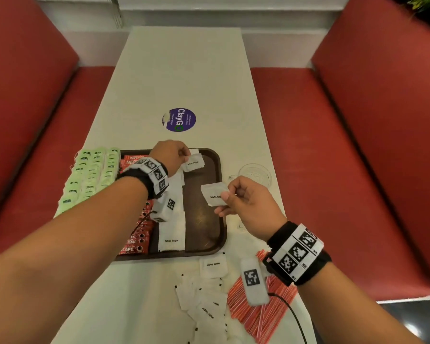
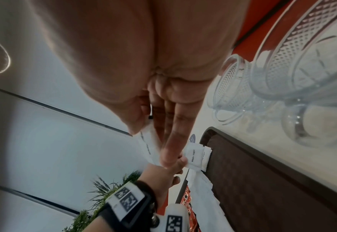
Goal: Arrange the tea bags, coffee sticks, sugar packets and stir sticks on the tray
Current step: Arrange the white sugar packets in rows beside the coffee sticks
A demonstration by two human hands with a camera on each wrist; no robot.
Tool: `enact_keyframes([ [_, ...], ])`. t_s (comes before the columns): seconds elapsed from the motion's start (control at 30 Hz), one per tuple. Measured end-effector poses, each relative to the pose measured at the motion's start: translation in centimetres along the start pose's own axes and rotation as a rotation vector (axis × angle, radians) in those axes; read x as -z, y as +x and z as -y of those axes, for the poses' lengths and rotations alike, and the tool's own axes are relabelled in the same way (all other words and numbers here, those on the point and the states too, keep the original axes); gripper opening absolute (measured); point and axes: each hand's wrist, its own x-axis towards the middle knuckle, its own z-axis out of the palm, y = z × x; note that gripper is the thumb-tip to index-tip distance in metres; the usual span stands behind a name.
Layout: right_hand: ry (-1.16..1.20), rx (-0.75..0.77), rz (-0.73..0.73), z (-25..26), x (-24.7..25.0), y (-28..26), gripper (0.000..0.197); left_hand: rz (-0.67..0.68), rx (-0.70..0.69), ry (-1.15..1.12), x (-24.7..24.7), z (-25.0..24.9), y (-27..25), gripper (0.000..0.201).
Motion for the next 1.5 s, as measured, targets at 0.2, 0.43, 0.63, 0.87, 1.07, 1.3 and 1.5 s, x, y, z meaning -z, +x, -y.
enact_keyframes([
  [0.2, 0.007, 0.003, -0.016, 0.1, 0.3, 0.5, 0.014, 0.118, 0.018, 0.185, -1.3, 0.5, 3.8, 0.005],
  [0.43, -0.026, 0.003, -0.005, 0.3, 0.4, 0.5, 0.014, 0.058, -0.058, 0.328, -1.2, -0.1, 5.0, 0.019],
  [0.63, -0.038, -0.009, -0.006, 0.4, 0.3, 0.5, 0.013, 0.259, -0.298, 0.434, -3.6, -3.1, 5.2, 0.026],
  [0.87, -0.027, -0.001, -0.020, 0.3, 0.3, 0.4, 0.014, 0.363, -0.250, 0.445, -3.5, -2.3, 5.5, 0.024],
  [1.07, -0.023, 0.006, -0.029, 0.2, 0.1, 0.5, 0.014, 0.167, -0.326, 0.168, 0.0, -3.0, 2.8, 0.024],
  [1.3, 0.019, 0.014, -0.028, 0.7, -0.1, 1.0, 0.014, 0.376, -0.384, -0.347, 5.0, -5.5, -5.4, 0.022],
  [1.5, -0.076, -0.038, -0.041, -0.3, -1.3, 0.7, 0.002, 0.327, -0.330, -0.250, 3.6, -2.7, -4.6, 0.004],
])
